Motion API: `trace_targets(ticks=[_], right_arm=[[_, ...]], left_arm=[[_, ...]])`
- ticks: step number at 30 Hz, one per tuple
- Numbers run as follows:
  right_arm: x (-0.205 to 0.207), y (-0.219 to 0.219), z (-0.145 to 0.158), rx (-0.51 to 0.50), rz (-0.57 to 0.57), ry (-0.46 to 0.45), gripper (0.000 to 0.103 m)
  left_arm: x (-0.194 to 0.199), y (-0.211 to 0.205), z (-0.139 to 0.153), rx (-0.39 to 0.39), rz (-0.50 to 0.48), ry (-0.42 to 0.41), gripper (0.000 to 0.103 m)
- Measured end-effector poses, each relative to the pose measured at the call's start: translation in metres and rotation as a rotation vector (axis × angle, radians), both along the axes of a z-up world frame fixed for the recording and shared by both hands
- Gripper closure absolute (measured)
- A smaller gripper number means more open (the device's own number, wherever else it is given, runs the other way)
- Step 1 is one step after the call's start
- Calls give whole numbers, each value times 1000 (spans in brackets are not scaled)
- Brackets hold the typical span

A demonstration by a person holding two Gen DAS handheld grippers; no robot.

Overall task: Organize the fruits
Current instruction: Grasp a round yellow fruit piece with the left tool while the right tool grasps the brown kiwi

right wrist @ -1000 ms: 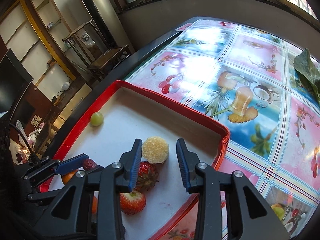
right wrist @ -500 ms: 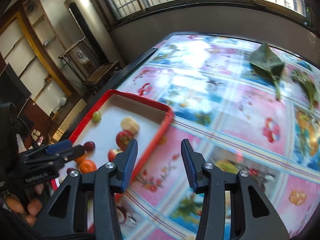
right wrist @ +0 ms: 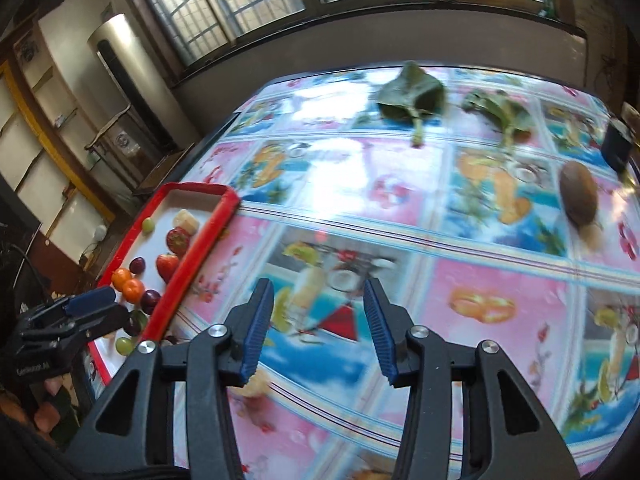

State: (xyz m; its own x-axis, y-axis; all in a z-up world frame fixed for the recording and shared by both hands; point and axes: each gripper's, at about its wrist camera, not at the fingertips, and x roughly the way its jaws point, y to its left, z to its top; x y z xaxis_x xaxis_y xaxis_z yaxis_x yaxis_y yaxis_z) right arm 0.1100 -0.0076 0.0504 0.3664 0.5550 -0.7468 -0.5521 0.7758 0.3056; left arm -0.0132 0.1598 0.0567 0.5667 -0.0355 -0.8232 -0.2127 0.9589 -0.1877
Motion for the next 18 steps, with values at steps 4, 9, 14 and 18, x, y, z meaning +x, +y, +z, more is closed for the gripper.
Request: trace_targets(ticks=[4, 9, 14, 18], right_arm=[[4, -30, -1, 7, -48, 4, 55], [12, -66, -5, 0, -121, -10, 51], [32, -97, -10, -29, -218, -26, 51], [55, -120, -17, -27, -291, -25, 51]], left_arm=[[1, -23, -11, -8, -53, 22, 36], [8, -41, -22, -33, -117, 24, 36], [18, -50, -35, -46, -139, 52, 36], [22, -52, -46, -52, -141, 73, 36]])
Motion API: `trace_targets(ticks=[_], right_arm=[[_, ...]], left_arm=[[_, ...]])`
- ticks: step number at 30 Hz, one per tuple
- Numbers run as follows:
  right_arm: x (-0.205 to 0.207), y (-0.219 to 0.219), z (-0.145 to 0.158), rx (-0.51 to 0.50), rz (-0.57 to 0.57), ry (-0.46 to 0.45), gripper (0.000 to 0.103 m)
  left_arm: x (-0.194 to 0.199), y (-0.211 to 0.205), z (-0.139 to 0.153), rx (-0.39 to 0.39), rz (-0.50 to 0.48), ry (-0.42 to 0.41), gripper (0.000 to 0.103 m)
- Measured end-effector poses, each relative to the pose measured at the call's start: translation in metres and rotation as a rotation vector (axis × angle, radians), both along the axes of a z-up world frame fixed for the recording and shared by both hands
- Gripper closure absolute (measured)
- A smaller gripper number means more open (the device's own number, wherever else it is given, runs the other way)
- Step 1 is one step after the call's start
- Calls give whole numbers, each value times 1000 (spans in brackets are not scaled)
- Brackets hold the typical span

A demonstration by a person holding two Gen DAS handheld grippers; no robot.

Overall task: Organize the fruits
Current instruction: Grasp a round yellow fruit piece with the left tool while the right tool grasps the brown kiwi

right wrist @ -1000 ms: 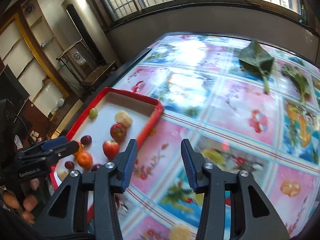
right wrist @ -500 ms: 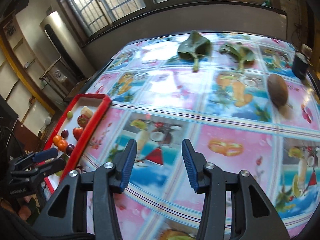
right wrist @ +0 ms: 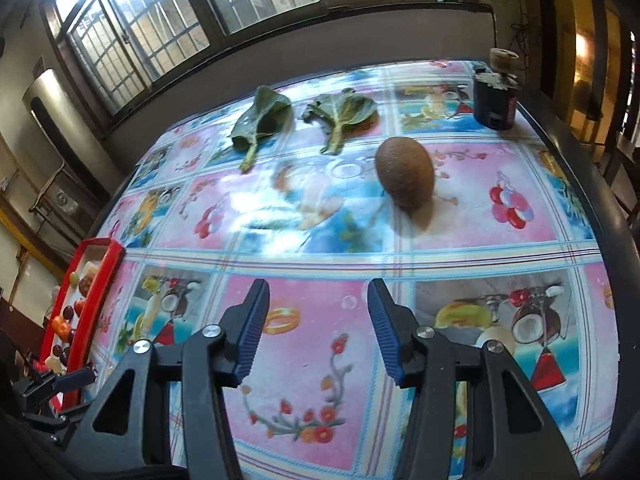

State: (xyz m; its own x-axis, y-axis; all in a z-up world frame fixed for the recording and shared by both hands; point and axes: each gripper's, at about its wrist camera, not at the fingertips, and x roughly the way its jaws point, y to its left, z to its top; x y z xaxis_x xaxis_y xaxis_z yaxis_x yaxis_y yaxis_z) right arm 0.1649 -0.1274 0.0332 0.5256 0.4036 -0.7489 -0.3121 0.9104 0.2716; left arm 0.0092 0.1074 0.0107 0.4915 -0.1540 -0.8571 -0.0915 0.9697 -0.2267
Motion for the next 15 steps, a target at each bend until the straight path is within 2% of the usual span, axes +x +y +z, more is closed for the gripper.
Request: trace_targets(ticks=[5, 9, 10, 13, 15], right_arm=[[32, -21, -7, -2, -89, 6, 51], [59, -18, -9, -17, -102, 10, 50], [67, -14, -9, -27, -99, 6, 48], [88, -6, -15, -58, -104, 5, 43], [98, -1, -18, -76, -107, 1, 43]], left_arm=[[3, -1, -4, 5, -11, -1, 36], [4, -1, -5, 18, -16, -22, 38], [3, -1, -6, 28, -17, -29, 41], [3, -1, -6, 54, -25, -46, 60], [2, 1, -6, 45, -30, -54, 60]])
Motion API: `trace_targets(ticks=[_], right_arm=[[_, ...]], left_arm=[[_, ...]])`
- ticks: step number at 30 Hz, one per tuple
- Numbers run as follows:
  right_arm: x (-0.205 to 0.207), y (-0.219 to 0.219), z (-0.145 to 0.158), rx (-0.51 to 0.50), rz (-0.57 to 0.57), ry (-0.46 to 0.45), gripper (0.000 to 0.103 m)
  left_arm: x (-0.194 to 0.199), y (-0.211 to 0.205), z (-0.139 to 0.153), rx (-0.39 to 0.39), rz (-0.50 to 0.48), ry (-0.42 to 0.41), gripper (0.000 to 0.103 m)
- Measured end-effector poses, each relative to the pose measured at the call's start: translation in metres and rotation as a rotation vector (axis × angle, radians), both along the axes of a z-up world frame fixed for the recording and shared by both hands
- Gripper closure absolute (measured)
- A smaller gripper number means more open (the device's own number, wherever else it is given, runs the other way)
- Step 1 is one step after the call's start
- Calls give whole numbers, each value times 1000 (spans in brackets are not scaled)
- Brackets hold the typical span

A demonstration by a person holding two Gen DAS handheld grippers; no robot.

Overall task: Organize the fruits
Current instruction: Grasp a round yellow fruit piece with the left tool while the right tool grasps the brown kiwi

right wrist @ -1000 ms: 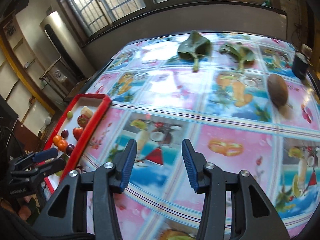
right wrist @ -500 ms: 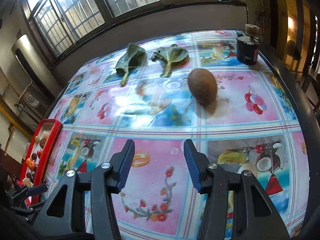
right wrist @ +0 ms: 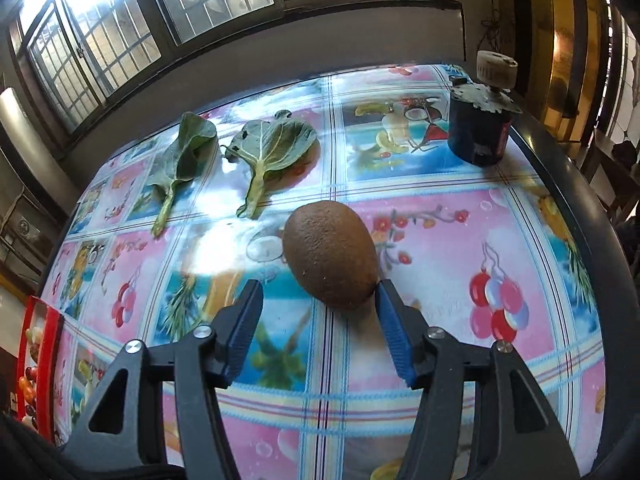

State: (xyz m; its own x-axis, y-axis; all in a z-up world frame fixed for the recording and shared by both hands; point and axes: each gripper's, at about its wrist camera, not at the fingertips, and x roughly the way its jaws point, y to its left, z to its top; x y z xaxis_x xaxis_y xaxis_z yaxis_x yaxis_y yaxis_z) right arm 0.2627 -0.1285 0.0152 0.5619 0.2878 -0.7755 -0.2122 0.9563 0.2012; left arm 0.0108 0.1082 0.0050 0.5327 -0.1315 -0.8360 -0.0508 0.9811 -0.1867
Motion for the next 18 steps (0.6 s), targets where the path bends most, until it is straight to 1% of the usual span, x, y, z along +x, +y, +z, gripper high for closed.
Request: trace_targets(ticks=[2, 4, 5, 6, 12, 15, 18], right_arm=[[9, 3, -4, -18, -2, 16, 43], [12, 5, -1, -31, 2, 0, 43], [15, 6, -3, -37, 4, 6, 43], [17, 6, -4, -40, 5, 15, 43], [12, 8, -3, -48, 16, 9, 47], [-1, 11, -2, -21, 39, 9, 47], [-26, 15, 6, 23, 75, 1, 48]], left_arm=[[1, -1, 0, 13, -6, -4, 60], [1, -4, 0, 32, -9, -6, 62], [2, -6, 0, 38, -12, -6, 70], [3, -7, 0, 37, -15, -5, 74], [-1, -9, 2, 36, 0, -5, 74], [-8, -12, 5, 45, 2, -15, 74], [-18, -11, 12, 39, 4, -32, 74]])
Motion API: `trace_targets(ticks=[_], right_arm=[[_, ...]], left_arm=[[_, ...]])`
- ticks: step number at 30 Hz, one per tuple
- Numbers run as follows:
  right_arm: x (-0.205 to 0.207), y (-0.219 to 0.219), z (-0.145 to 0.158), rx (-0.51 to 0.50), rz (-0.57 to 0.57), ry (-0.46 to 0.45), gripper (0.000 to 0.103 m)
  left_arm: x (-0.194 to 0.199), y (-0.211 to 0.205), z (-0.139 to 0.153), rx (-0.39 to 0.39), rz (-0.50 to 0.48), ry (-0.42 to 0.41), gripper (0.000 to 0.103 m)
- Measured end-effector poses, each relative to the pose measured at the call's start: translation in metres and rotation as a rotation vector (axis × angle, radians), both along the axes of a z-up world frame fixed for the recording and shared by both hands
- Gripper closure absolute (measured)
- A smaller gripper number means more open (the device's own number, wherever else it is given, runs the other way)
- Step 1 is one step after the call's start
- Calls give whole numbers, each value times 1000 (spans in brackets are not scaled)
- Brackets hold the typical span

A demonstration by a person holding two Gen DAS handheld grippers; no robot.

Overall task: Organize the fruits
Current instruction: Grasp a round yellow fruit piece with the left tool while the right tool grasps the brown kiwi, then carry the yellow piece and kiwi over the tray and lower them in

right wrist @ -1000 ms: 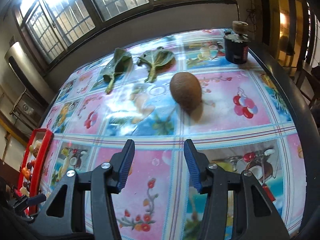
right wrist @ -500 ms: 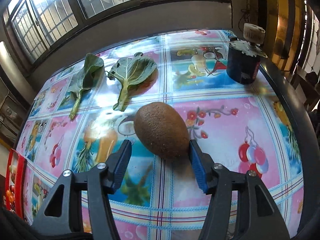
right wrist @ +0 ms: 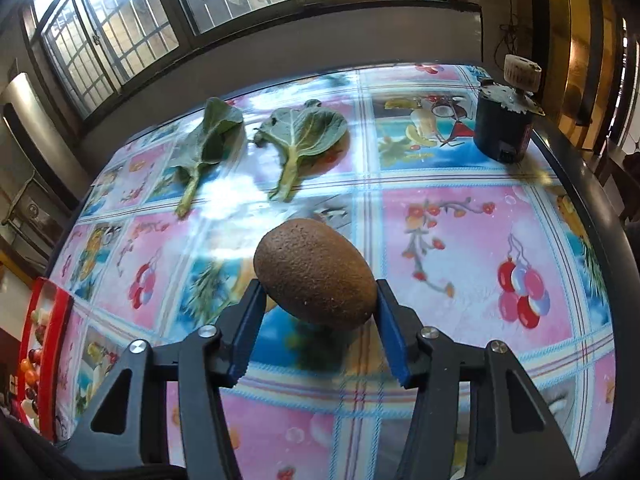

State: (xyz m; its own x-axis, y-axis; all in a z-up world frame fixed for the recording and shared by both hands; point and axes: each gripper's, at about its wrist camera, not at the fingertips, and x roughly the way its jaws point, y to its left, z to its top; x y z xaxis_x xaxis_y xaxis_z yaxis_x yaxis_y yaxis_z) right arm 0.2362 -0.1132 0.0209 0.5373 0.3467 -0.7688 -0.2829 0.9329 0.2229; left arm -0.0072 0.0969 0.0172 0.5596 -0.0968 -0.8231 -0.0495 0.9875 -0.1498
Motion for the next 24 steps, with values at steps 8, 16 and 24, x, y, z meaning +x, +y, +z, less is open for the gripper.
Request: trace_targets(ticks=[8, 16, 24], right_arm=[[-76, 23, 31, 151, 149, -3, 47], [-129, 54, 35, 224, 259, 37, 47], [-163, 78, 44, 262, 334, 35, 47]], left_arm=[[-36, 28, 25, -23, 60, -54, 74], [-78, 79, 44, -25, 178, -94, 74], [-118, 120, 46, -29, 287, -102, 74]])
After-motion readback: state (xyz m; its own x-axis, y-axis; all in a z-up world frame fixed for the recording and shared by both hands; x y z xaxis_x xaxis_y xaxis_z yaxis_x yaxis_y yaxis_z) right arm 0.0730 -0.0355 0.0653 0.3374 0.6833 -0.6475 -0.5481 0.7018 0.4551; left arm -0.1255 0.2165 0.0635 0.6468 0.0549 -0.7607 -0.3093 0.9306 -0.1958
